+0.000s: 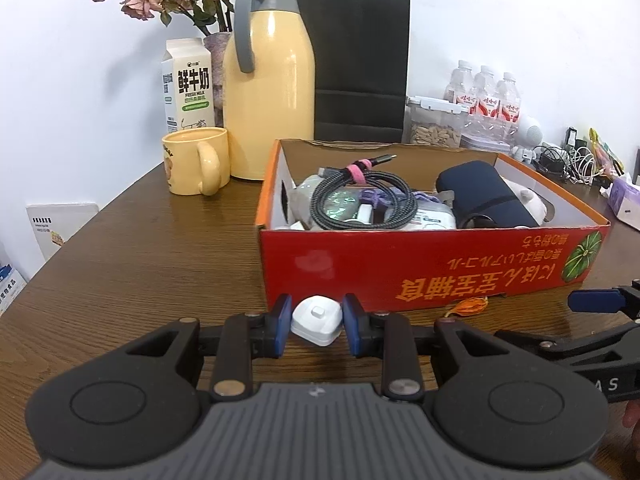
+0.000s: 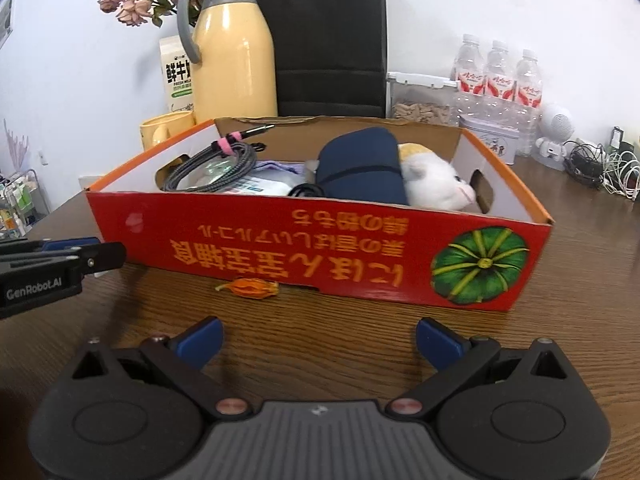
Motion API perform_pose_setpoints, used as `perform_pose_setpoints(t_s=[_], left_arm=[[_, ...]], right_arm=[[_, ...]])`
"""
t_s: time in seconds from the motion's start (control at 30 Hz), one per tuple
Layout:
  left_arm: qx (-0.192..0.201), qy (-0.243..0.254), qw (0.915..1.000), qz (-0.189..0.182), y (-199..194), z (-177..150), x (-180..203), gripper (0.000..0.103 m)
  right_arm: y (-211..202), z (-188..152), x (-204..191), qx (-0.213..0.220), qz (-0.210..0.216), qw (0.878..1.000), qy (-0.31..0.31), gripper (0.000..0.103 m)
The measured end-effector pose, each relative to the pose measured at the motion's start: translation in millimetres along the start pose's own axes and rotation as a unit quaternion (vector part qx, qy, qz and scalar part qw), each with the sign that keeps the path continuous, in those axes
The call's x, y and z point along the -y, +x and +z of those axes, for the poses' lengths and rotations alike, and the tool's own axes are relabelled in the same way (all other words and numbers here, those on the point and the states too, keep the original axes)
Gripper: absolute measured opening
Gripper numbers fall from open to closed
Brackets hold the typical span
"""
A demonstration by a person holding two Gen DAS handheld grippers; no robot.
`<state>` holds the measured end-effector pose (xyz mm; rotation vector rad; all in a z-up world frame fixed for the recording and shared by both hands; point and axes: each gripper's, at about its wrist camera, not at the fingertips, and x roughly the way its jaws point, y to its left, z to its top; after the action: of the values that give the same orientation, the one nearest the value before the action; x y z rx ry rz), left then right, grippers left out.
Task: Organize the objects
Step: 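Grasp the small orange clip with the right tool while the left tool holds the plug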
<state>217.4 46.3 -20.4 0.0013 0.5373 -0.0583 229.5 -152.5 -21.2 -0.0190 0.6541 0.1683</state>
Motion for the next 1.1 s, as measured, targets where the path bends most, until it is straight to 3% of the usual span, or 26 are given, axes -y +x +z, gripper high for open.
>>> perform_pose_setpoints(t_s=[0.13, 0.37, 0.43, 0.57, 0.8, 0.87, 1.1], left_arm=[[0.003, -0.004, 1.0, -0.001, -2, 0, -6, 0.028], [0.004, -0.004, 1.0, -0.005, -3, -1, -5, 0.028], [0.004, -0.004, 1.0, -0.006, -4, -1, -5, 0.028], [0.007, -0.005, 0.9999, -0.008, -5, -1, -4, 0.028], [0.009, -0.005, 0.9999, -0.008, -7, -1, -4, 0.028], [0.01, -0.006, 0.9999, -0.009, -8, -1, -4, 0.028], [0.015, -0.01, 0.9998, -0.008, -10, -1, -6, 0.028]], right_arm=[[3, 1, -4, 0.0, -0.001, 1.0, 0.003, 0.1], [7, 4, -11, -0.003, 0.017, 1.0, 0.003, 0.08], [9, 6, -15, -0.003, 0.019, 1.0, 0.001, 0.08], [13, 11, -25, 0.001, 0.026, 1.0, 0.004, 0.062], [22, 16, -48, 0.002, 0.011, 1.0, -0.017, 0.058], [21, 16, -49, 0.005, 0.016, 1.0, -0.023, 0.04], [16, 12, -45, 0.008, 0.03, 0.999, -0.017, 0.039]])
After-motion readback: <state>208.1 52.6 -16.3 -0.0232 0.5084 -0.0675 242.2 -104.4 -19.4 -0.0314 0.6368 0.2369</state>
